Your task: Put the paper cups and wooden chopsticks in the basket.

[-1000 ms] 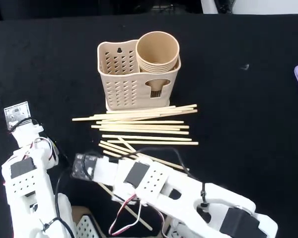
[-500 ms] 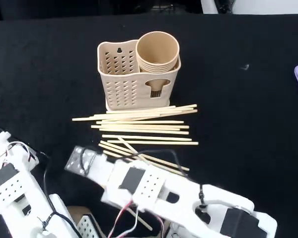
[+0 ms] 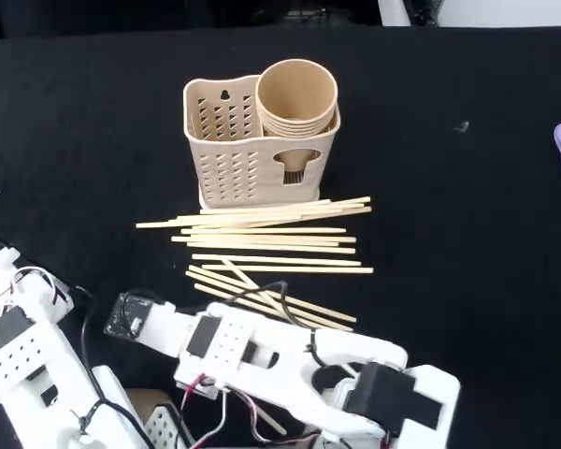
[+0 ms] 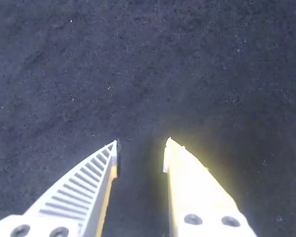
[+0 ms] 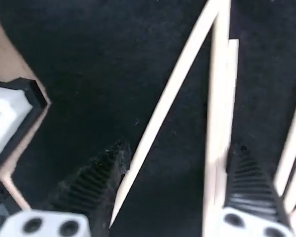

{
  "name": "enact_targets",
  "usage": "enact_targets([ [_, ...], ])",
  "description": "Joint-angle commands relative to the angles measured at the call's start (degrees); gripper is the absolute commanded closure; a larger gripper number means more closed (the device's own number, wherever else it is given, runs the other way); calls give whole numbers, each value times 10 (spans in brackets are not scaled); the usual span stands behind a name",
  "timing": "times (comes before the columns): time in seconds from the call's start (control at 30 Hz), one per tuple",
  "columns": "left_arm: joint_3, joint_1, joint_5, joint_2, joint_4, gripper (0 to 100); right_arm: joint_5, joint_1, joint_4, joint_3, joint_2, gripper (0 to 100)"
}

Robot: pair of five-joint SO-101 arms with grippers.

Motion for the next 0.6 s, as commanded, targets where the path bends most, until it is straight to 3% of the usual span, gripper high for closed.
enact_targets([
  [0.0, -33, -2, 5, -9, 3, 837, 30, 23, 11, -24, 2, 841],
  [0.13, -33, -2, 5, -9, 4, 837, 82, 60, 11, -24, 2, 986],
  [0.33, -33, -2, 5, -10, 4, 837, 115, 106, 14, -24, 2, 988],
  [0.57, -33, -2, 5, -10, 4, 837, 135, 112, 15, -21, -29, 988],
])
